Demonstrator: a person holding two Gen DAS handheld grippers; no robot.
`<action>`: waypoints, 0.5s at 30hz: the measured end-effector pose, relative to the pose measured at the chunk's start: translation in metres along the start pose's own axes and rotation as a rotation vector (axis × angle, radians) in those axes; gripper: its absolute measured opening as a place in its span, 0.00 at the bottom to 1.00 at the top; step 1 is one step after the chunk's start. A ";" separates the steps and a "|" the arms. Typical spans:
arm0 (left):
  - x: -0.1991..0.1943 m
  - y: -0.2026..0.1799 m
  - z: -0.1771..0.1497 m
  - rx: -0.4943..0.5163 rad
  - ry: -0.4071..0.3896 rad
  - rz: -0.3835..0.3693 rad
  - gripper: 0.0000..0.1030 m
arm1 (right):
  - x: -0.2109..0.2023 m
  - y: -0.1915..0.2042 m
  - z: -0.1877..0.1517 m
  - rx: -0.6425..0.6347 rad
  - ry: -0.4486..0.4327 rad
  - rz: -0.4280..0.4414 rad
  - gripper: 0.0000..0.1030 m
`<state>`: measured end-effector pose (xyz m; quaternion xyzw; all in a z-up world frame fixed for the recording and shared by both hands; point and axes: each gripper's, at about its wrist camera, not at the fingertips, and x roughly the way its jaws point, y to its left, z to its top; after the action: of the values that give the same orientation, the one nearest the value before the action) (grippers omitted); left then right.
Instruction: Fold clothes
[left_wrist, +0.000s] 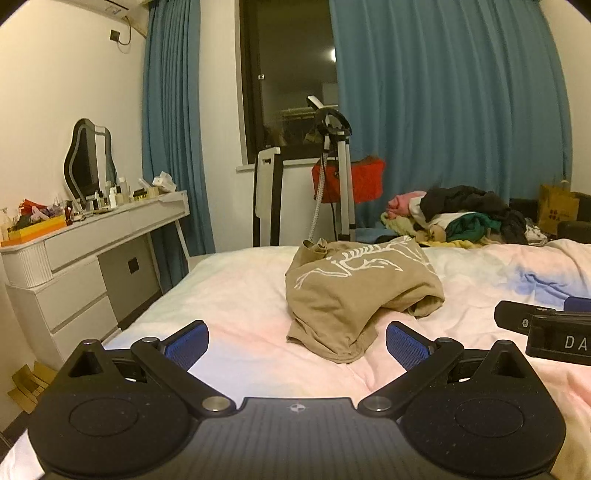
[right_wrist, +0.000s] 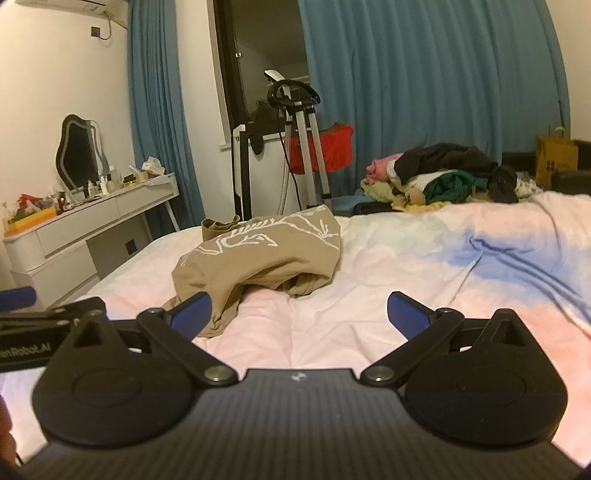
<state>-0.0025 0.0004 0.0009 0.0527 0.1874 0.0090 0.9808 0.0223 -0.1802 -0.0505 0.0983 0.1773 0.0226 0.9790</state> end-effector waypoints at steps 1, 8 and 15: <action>-0.001 0.000 0.000 0.000 -0.004 0.000 1.00 | 0.001 -0.001 0.000 0.007 0.000 0.002 1.00; -0.007 0.001 0.000 0.001 -0.032 0.003 1.00 | -0.003 0.000 0.003 -0.050 -0.044 -0.016 1.00; -0.013 0.002 -0.001 0.004 -0.054 0.006 1.00 | -0.010 0.007 -0.002 -0.074 -0.052 -0.025 1.00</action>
<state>-0.0146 0.0025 0.0049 0.0553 0.1609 0.0104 0.9854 0.0118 -0.1743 -0.0473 0.0605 0.1522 0.0144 0.9864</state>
